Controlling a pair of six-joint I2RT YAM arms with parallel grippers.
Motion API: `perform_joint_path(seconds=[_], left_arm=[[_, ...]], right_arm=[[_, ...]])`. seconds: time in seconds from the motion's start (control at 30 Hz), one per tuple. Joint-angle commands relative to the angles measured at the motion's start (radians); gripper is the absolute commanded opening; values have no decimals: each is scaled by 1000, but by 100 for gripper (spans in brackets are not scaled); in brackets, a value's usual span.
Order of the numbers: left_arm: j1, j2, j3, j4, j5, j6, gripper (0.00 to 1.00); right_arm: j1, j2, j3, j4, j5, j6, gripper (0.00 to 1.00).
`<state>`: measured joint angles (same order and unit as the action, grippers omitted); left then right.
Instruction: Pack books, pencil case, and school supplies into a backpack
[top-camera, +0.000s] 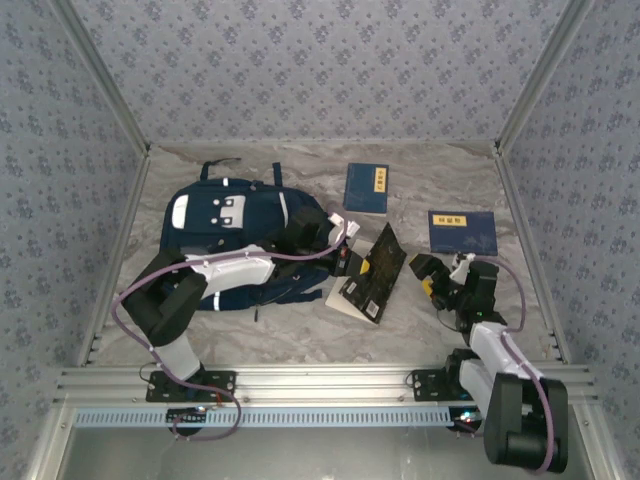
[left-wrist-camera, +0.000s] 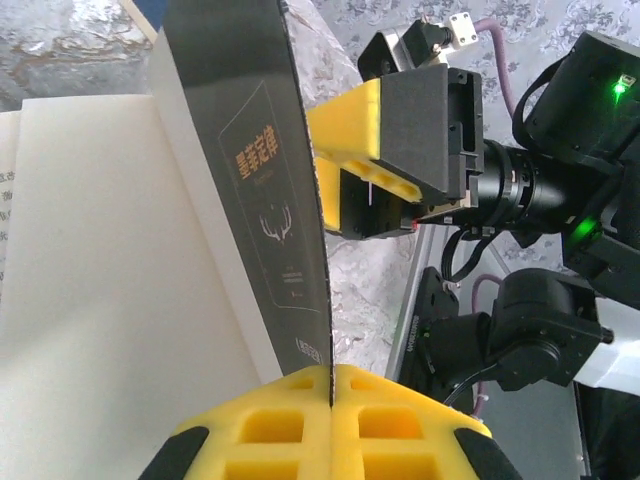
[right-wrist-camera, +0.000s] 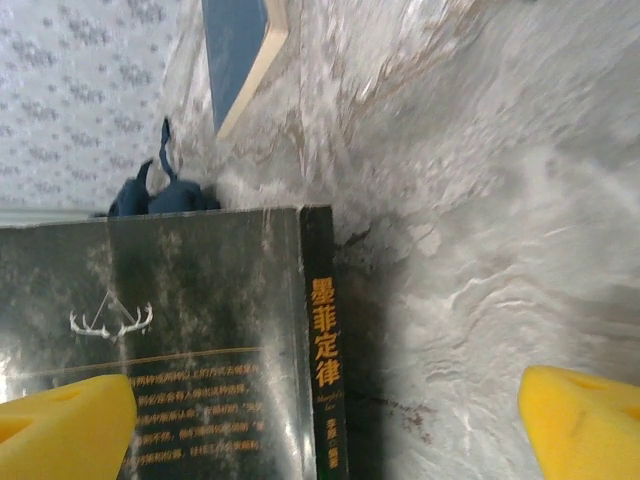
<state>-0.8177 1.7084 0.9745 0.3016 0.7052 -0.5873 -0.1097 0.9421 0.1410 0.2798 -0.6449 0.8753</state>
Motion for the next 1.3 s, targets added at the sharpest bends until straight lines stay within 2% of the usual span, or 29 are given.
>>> perform_joint_path(seconds=[0.0,0.23,0.43,0.67,0.83,0.93,0.97,1.07,1.1,1.17,1.27], left_arm=[[32,-44,-61,109,13,-48,0],[99,-56,-144,203,33,-133,0],[141,-81,-184,273,53,-191,0],[157,-118,-196,259,48,-190,0],[157,-97,-189,213,33,-178,0],[158,-86,-185,161,2,-172,0],[157,-84,-184,141,-13,-172,3],[158,-86,-178,53,-64,-167,37],[158,-89,-177,27,-76,-164,44],[159,-98,-164,-67,-126,-143,53],[159,-126,-153,-182,-227,-117,58]], right_arm=[[68,100,23,154,-63,25,100],[222,341,48,404,-59,99,100],[259,504,57,573,-57,165,98],[338,649,84,725,-59,238,97],[372,792,86,962,-104,357,90],[371,898,84,1117,-121,433,82],[372,918,90,1116,-127,436,78],[379,928,91,1118,-112,427,70],[379,929,90,1117,-107,427,68],[378,929,91,1117,-103,429,63],[374,929,88,1117,-96,432,57]])
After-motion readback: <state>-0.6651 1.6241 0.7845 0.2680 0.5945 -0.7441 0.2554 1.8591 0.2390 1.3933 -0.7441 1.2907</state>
